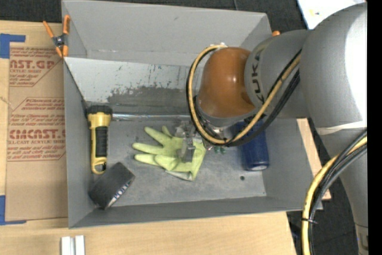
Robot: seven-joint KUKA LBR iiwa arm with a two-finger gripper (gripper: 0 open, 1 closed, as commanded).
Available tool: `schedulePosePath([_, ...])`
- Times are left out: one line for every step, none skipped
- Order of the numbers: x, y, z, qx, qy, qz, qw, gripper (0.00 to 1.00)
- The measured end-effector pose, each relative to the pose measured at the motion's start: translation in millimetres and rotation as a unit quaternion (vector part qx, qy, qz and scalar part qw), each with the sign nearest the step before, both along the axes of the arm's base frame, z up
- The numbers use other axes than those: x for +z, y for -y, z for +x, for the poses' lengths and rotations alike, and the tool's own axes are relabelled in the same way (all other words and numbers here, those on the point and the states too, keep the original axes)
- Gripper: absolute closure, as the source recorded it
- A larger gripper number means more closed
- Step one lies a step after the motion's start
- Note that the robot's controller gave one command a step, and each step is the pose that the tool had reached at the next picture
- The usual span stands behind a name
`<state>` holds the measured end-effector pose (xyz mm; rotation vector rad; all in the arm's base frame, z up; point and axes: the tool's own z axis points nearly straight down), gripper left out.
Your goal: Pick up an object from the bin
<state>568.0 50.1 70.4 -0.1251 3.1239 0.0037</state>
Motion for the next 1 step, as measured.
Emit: schedulePosePath([0.0, -0.1, 0.0, 0.0, 0.0, 0.0, 1.0, 1.0])
